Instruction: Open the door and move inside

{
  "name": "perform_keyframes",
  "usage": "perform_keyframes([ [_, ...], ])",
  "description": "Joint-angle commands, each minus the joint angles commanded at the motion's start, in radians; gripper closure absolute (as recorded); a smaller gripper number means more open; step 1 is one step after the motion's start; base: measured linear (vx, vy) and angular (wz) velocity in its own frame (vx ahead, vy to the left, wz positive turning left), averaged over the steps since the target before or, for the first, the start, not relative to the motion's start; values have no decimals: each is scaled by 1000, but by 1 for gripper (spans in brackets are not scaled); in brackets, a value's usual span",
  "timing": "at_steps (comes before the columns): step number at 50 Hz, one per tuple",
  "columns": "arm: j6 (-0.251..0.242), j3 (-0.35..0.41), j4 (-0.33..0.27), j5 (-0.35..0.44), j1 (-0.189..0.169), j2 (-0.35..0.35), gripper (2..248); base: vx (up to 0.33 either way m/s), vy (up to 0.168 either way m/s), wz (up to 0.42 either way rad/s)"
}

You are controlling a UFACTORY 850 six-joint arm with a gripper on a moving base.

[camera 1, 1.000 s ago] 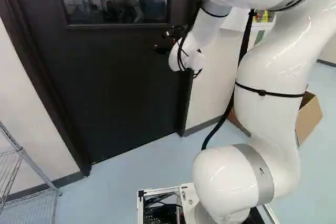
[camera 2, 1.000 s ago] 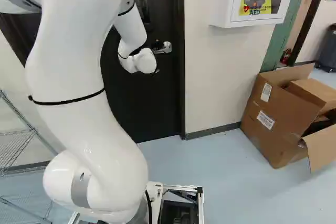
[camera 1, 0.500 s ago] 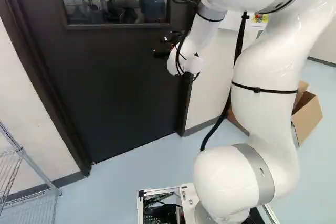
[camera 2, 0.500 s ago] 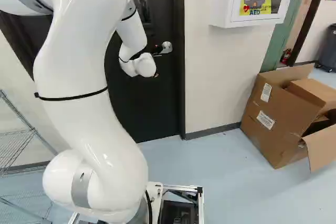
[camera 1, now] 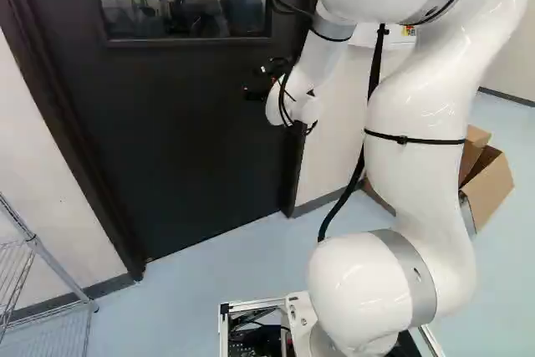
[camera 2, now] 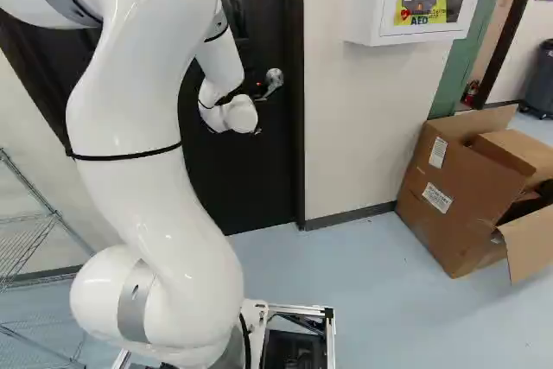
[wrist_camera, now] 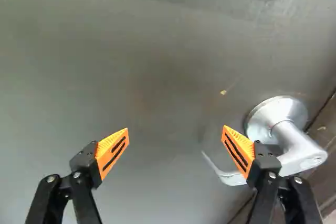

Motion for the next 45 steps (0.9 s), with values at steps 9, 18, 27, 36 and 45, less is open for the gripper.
perform_keyframes([
  [9,0,2,0,0,0,-17,3,0,0,0],
  [18,0,3,0,0,0,-34,3,0,0,0],
  [27,0,4,0,0,0,-52,3,0,0,0],
  [36,0,11,0,0,0,-65,3,0,0,0],
  [45,0,33,0,0,0,-66,3,0,0,0],
])
